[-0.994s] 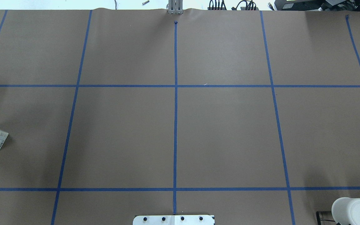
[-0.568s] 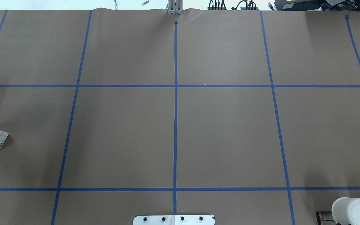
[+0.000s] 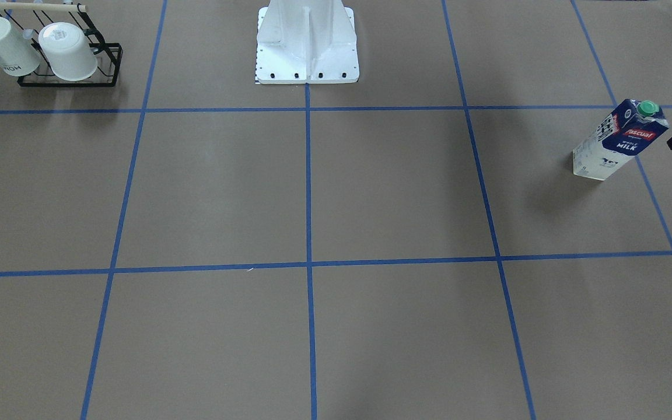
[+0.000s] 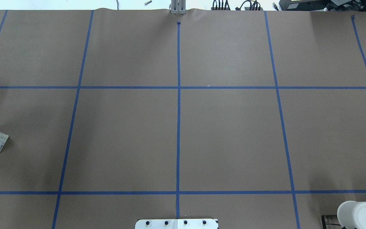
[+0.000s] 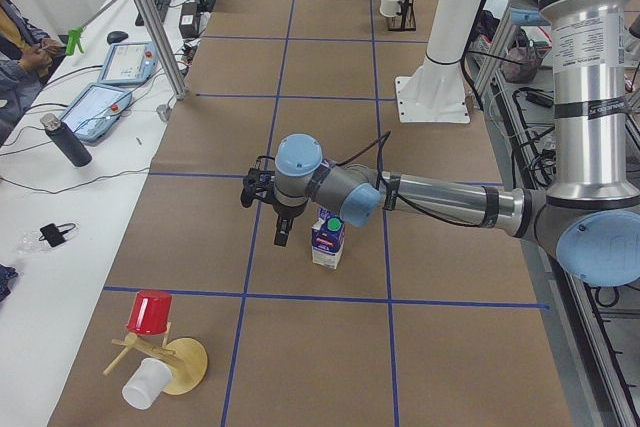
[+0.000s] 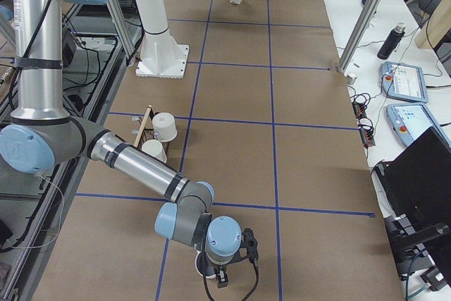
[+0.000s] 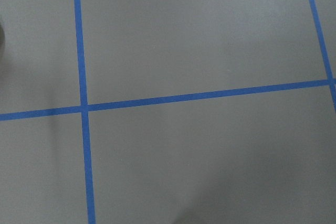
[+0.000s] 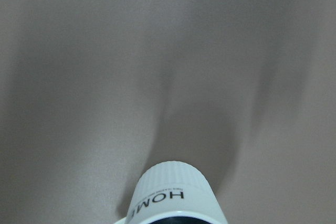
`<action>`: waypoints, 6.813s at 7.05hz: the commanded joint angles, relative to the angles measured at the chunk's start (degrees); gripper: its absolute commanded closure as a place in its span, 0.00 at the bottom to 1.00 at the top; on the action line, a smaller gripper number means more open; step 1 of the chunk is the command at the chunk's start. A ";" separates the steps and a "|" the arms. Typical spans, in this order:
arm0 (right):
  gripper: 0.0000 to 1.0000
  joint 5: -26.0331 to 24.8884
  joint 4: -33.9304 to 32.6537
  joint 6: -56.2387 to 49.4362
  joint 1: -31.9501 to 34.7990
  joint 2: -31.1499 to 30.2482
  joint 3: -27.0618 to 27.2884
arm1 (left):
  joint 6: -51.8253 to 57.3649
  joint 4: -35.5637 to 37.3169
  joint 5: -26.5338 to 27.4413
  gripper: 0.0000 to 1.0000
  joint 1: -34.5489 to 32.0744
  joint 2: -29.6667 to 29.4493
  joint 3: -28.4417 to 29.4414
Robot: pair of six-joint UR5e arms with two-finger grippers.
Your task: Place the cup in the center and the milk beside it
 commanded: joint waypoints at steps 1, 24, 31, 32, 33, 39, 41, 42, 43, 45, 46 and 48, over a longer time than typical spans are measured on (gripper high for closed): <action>0.05 -0.28 -0.12 -1.71 0.34 -0.22 -0.34 | 0.00 0.00 0.02 0.02 -0.01 0.01 -0.14; 1.00 0.51 -14.89 44.52 -35.37 29.62 24.27 | 0.26 -0.09 -0.07 0.02 -0.01 0.01 0.29; 1.00 -6.88 -14.45 72.88 -57.40 55.86 7.84 | 0.18 -1.05 -0.07 0.02 -0.45 0.19 -0.32; 1.00 -7.05 -11.49 72.98 -57.58 57.77 4.35 | 0.09 -1.23 0.02 0.02 -0.45 0.88 -0.49; 1.00 -7.05 -9.98 72.89 -57.41 59.10 1.10 | 0.09 -1.49 0.02 0.02 -0.45 0.98 -0.67; 0.01 -7.41 -2.06 72.28 -56.35 62.62 -7.90 | 0.09 -1.67 0.02 0.02 -0.45 0.98 -0.59; 0.00 -6.97 -2.06 72.10 -55.57 62.80 -7.11 | -2.44 -2.28 0.89 0.02 -0.36 1.07 -0.67; 0.00 -5.75 -2.49 72.19 -54.61 62.54 -5.02 | -2.63 -3.68 0.90 0.02 -0.28 3.33 -1.80; 0.00 -4.60 -2.67 72.19 -52.94 61.84 -3.34 | -2.90 -6.56 1.68 0.02 0.07 6.83 -3.55; 0.00 -0.20 -2.76 72.10 -48.98 50.74 8.37 | -9.17 -6.68 1.69 0.02 4.00 7.48 -4.53; 0.00 -0.37 -2.76 72.10 -48.27 46.23 13.23 | -12.36 -6.68 1.51 0.02 6.03 7.48 -5.41; 0.00 -0.55 -2.76 72.10 -48.27 45.31 14.16 | -16.52 -6.42 2.12 0.02 8.77 7.48 -7.96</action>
